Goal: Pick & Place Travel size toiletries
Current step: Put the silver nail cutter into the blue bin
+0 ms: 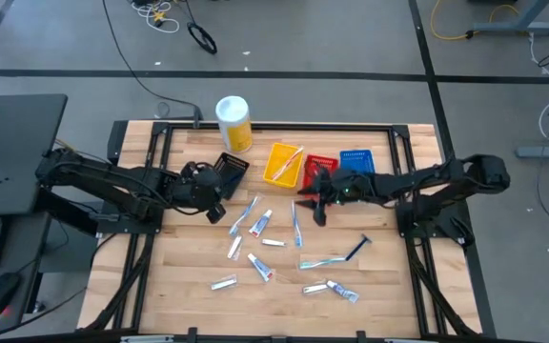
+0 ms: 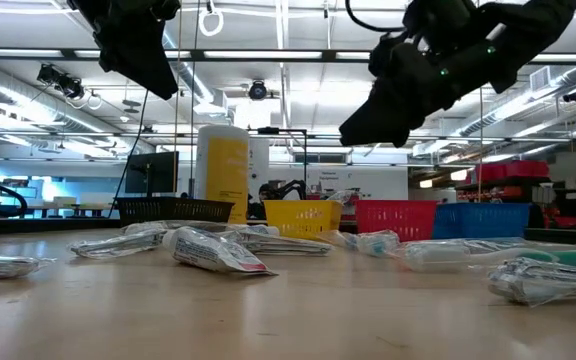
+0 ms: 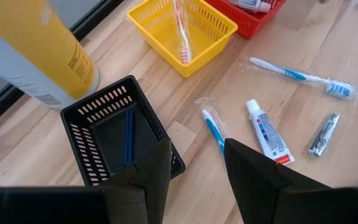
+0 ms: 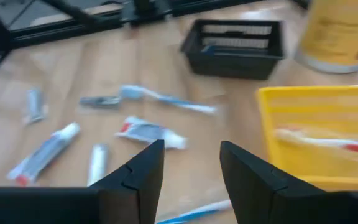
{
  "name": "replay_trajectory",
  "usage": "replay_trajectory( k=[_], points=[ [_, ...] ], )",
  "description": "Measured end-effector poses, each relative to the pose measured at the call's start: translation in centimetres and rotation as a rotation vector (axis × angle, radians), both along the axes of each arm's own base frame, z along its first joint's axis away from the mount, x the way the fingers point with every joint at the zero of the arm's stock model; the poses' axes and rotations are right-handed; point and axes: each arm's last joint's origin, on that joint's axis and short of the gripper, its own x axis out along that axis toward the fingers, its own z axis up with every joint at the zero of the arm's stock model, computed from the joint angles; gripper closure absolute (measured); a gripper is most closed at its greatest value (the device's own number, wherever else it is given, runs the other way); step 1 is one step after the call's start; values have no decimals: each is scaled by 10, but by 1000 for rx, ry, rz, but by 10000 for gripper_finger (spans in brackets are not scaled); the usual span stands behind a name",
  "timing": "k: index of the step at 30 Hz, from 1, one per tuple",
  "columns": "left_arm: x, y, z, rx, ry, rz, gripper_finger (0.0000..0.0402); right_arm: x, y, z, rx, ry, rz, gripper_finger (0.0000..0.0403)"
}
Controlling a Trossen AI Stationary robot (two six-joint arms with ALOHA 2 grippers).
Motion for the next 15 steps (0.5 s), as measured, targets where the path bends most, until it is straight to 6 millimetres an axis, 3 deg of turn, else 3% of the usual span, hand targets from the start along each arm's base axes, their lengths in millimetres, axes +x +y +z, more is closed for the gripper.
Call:
replay_trajectory(
  k=[8,15],
  points=[
    [0,0,0,1,0,-1,242,12,43,-12,52,-38,127,238],
    [1,0,2,18,-24,14,242,29,77,-43,55,-55,174,238]
  ],
)
